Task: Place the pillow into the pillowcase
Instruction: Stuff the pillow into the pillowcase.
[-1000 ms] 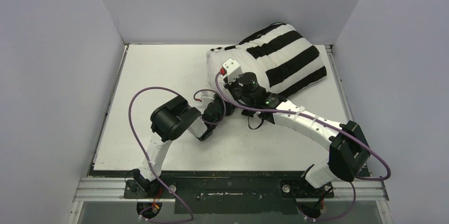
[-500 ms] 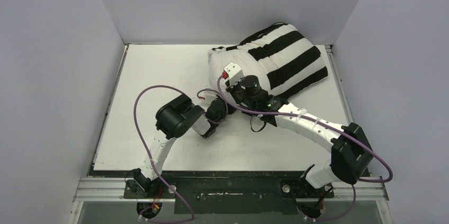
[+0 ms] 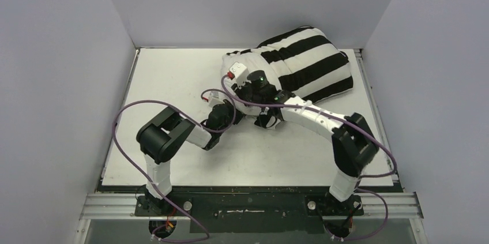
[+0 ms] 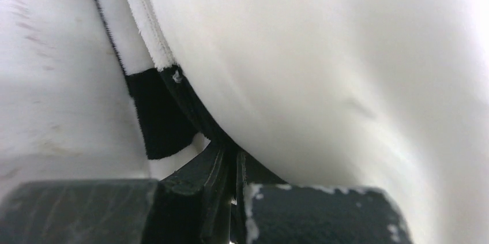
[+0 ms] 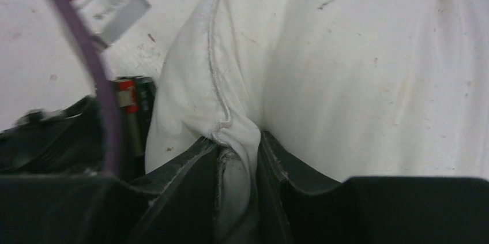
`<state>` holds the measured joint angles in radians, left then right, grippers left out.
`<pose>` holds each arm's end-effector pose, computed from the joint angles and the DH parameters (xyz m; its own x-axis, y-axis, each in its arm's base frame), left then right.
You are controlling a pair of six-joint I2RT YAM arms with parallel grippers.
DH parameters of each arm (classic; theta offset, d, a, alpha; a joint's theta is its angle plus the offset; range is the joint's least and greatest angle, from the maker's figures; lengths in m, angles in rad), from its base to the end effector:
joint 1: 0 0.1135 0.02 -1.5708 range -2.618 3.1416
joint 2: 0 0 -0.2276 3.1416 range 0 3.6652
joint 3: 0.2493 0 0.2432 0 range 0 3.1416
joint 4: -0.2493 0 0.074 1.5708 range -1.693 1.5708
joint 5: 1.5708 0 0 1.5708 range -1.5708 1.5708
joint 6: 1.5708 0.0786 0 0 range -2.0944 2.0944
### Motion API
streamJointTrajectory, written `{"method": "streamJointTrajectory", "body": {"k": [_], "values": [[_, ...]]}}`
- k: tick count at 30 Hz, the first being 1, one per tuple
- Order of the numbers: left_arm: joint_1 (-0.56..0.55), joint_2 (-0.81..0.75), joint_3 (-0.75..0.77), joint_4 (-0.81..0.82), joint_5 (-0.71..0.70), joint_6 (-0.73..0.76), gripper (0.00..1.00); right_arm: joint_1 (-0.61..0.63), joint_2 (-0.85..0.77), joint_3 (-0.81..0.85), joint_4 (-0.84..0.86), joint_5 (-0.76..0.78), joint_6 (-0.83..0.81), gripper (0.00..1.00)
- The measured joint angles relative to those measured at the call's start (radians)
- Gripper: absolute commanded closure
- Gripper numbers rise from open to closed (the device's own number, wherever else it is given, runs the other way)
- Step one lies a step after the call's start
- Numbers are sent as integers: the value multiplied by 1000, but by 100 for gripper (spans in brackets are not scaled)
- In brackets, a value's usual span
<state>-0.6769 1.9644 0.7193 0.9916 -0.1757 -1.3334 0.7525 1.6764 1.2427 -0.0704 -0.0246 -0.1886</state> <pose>0.3096 -0.2311 0.0816 -0.5172 -0.8121 -0.2703 -0.0760 0.3581 -0.9306 0.3028 0.2862 0.2215 -0.2153 -0.4583 -0.8623 -0.7527 0.6405 -0.1525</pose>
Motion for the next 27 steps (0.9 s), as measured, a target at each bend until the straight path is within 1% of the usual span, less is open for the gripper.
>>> {"method": "streamJointTrajectory", "body": {"k": [5,11,14,16,17,18,19,20,21,22,24,27], "values": [[22,-179,-89,-148,0,97,100,-60,195,143,-60,-39,40,73],[67,-464,-172,-340,-5,207,100,-71,266,236,-112,-39,68,73],[115,-615,-167,-356,-7,241,100,-74,315,240,-156,23,70,73],[140,-676,-143,-341,-6,255,100,-79,352,237,-173,72,69,74],[145,-683,-129,-331,-2,260,100,-79,363,236,-174,97,70,75],[145,-681,-116,-321,6,266,100,-78,365,236,-173,112,70,78],[145,-672,-108,-312,20,271,100,-78,364,236,-171,122,72,86],[142,-659,-107,-303,35,279,100,-80,359,235,-167,127,76,97],[141,-646,-108,-303,47,286,100,-82,350,229,-162,126,80,100],[139,-631,-111,-304,59,294,96,-86,339,219,-155,124,88,100],[135,-610,-149,-287,78,303,91,-95,307,193,-144,105,103,100],[134,-584,-229,-270,106,309,88,-107,239,148,-133,43,119,100]]}}
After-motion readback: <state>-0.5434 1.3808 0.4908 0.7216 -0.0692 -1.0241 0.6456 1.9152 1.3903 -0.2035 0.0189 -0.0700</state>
